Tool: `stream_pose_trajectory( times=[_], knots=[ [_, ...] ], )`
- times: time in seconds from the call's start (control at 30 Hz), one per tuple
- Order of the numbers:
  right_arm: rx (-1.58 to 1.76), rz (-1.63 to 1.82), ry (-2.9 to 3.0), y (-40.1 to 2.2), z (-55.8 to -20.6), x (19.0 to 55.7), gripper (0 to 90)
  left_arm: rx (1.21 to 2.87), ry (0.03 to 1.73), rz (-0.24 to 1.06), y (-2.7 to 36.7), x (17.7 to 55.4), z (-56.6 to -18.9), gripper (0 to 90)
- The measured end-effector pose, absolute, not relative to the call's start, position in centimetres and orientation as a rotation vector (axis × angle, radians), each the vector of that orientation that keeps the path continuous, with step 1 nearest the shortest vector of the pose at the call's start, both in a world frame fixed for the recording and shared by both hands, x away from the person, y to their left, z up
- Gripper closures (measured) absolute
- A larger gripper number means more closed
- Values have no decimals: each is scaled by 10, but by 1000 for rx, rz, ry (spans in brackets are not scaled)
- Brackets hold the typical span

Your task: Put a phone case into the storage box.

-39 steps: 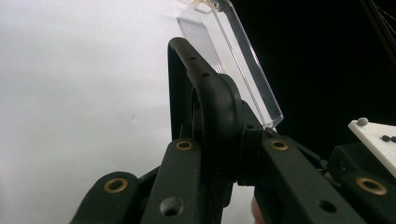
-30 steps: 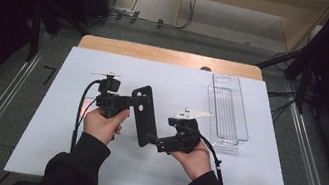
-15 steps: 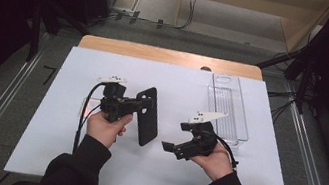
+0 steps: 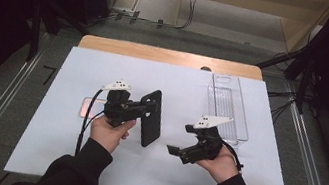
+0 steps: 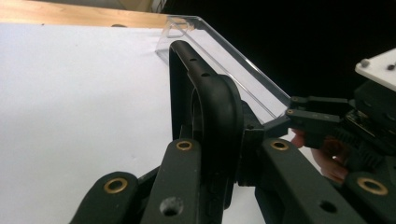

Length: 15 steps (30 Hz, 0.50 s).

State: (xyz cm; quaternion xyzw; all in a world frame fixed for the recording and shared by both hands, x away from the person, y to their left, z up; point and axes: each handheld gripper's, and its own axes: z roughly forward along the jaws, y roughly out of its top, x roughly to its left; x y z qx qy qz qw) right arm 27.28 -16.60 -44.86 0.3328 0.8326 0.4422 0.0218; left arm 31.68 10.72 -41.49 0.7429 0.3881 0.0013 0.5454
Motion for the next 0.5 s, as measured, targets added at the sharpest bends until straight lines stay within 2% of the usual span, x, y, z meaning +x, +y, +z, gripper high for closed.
stream_pose_trajectory(
  times=[0.5],
  knots=[
    [1155, 1412, 2414, -142, -431, 279, 0, 1739, 925, 31, 109, 307, -414, 829]
  ],
)
